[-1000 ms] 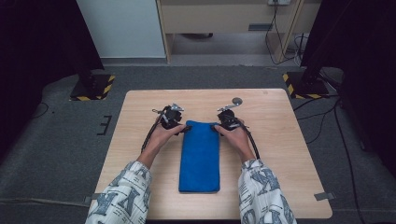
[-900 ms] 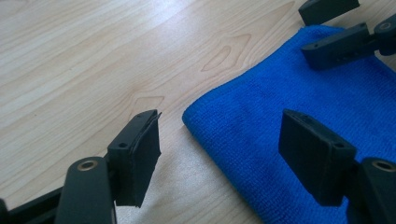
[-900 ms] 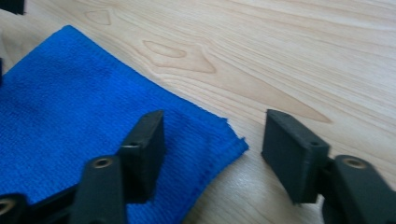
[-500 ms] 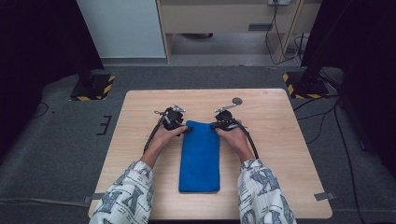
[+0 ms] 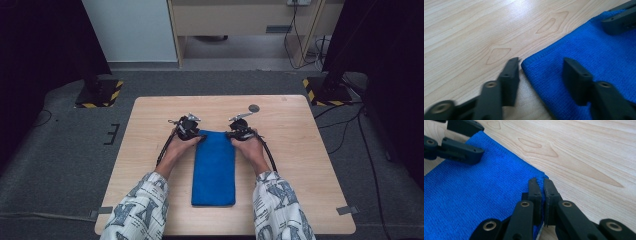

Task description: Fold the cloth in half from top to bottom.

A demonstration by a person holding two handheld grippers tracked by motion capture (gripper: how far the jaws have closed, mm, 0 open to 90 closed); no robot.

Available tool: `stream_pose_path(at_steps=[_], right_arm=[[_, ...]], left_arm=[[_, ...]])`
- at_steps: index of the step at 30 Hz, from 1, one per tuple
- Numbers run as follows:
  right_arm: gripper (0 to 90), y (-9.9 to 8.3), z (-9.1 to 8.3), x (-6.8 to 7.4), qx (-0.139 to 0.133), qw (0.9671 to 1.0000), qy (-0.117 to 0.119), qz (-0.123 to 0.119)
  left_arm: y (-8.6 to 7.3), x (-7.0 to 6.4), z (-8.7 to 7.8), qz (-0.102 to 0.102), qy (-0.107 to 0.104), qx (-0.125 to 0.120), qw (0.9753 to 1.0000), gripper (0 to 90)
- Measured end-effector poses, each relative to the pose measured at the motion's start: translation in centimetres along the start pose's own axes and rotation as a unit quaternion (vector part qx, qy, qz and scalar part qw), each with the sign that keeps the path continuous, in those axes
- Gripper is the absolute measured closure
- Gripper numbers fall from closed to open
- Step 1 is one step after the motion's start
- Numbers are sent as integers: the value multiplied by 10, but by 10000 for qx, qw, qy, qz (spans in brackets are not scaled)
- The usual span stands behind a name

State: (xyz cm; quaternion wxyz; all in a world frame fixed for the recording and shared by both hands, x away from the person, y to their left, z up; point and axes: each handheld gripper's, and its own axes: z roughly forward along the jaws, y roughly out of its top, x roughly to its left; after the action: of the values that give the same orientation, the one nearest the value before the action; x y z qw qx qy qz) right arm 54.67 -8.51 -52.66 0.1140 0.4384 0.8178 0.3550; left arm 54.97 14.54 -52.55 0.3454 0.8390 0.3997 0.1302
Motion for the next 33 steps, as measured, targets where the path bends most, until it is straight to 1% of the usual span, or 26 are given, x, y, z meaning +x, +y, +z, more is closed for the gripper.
stream_pose_path(at_steps=[1,2,4,5,6,7,8,9,10,12,14,15,16,18,19,20,22,28,31,33], right_arm=[[872,0,-1,1,-2,10000,-25,-57],[872,0,-1,1,-2,10000,-25,-57],[873,1,-3,3,-18,10000,-30,-78],[873,3,-7,3,-80,9999,-37,-117],[873,4,-10,4,-117,9998,-64,-144],[873,4,-12,4,-161,9997,-74,-166],[873,4,-12,4,-161,9997,-74,-166],[874,5,-17,4,-206,9996,-58,-172],[874,5,-17,4,-206,9996,-58,-172],[874,6,-21,4,-231,9996,-73,-171],[874,8,-28,4,-326,9993,-85,-155],[874,10,-30,5,-349,9992,-90,-150],[874,10,-30,5,-349,9992,-90,-150],[874,15,-37,5,-415,9989,-113,-193],[874,15,-37,5,-415,9989,-113,-193],[874,19,-42,5,-466,9986,-129,-220],[874,21,-45,5,-495,9984,-132,-241],[874,31,-56,3,-591,9976,-165,-323],[875,35,-60,1,-639,9972,-165,-343],[876,39,-63,0,-738,9966,-149,-321]], left_arm=[[0,-1,0,-26,-33,-8,10000,670],[0,-1,0,-80,-75,-2,9999,670],[1,-3,0,-197,-173,37,9996,772],[2,-5,-1,-252,-231,28,9994,843],[2,-7,-2,-199,-217,16,9996,853],[3,-9,-3,-170,-206,-45,9996,859],[3,-9,-3,-170,-206,-45,9996,862],[4,-10,-5,-146,-183,-102,9997,864],[5,-11,-8,-133,-155,-158,9997,864],[9,-14,-14,-64,-93,-237,9997,866],[13,-16,-20,-10,-59,-316,9995,867],[17,-17,-26,24,-30,-385,9993,867],[17,-17,-26,24,-30,-385,9993,868],[21,-19,-31,37,4,-448,9990,867],[23,-20,-33,70,28,-461,9989,867],[26,-21,-37,104,70,-554,9984,868],[28,-21,-39,110,86,-592,9982,868],[39,-24,-48,261,121,-709,9971,868],[44,-24,-53,267,122,-780,9965,869],[46,-22,-56,251,133,-806,9963,870]])
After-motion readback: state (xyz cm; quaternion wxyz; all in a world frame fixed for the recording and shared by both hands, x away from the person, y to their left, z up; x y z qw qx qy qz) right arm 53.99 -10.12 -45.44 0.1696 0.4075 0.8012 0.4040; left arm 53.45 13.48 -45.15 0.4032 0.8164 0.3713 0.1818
